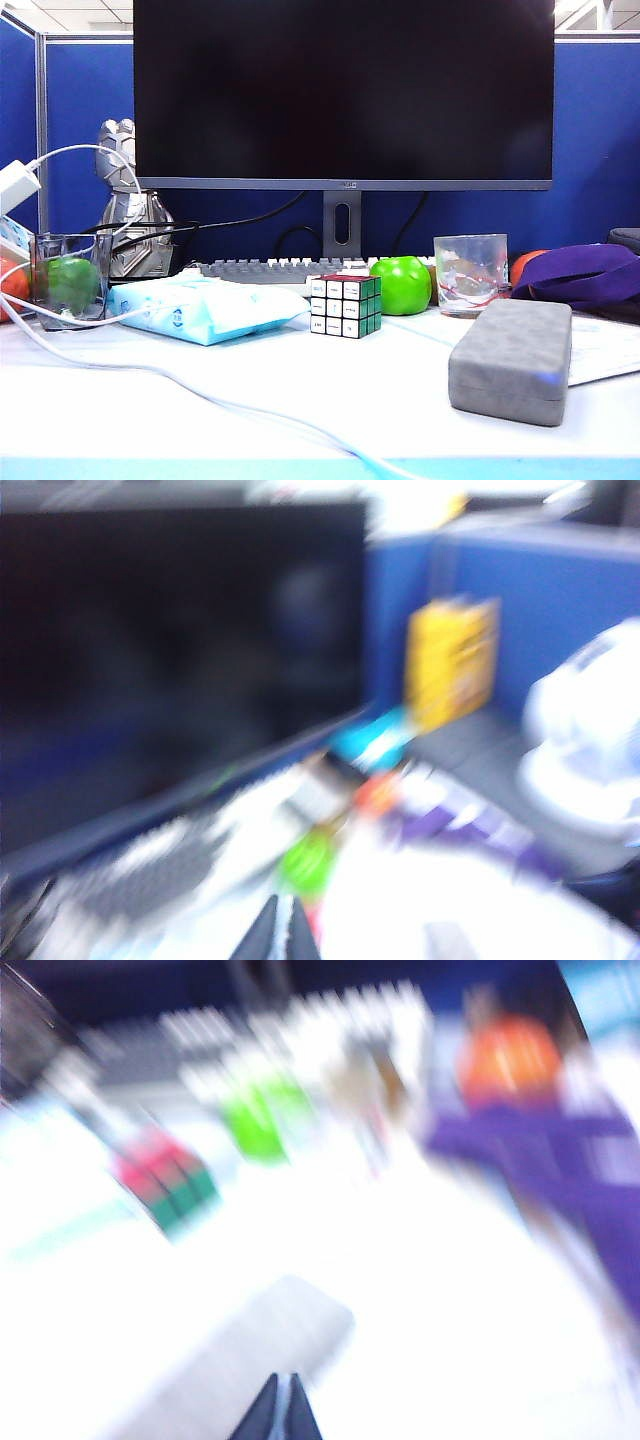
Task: Pick up the glasses, fold the temples of the glasses, place the glasses into the glasses case, and finally close the glasses case.
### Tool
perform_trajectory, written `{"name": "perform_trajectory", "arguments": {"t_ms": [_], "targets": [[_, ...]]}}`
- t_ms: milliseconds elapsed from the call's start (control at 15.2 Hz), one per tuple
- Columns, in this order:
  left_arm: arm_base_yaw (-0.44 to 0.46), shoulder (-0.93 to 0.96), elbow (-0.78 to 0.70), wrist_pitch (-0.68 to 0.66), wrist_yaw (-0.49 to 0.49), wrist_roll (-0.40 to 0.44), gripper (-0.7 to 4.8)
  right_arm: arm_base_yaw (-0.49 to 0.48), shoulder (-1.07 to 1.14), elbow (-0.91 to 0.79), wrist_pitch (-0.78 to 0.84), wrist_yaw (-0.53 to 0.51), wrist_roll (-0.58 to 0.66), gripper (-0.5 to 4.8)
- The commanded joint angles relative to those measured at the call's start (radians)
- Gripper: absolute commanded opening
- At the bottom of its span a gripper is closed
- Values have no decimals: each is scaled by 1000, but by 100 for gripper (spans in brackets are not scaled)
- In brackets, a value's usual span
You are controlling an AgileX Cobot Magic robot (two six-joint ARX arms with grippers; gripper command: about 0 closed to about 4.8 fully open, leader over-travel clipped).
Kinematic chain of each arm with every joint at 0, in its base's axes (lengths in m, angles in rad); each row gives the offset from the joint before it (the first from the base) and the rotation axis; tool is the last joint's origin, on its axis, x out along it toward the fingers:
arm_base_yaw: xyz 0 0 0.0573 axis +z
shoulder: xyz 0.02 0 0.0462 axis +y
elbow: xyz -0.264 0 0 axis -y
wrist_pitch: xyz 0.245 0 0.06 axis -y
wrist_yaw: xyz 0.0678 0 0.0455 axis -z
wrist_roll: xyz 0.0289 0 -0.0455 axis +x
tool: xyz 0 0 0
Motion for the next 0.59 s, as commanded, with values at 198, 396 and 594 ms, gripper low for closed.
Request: {"name": "perform_trajectory", "arguments": {"t_ms": [198, 396, 594], "targets": [[-2, -220, -279, -56, 6, 7, -6, 2, -109, -103, -10, -9, 18, -4], [-1, -392, -699, 209, 45, -85, -6, 2, -118, -103, -13, -12, 17, -4], [-1, -419, -970, 417, 17, -114, -6, 2, -118, -103, -13, -11, 17, -4]]}}
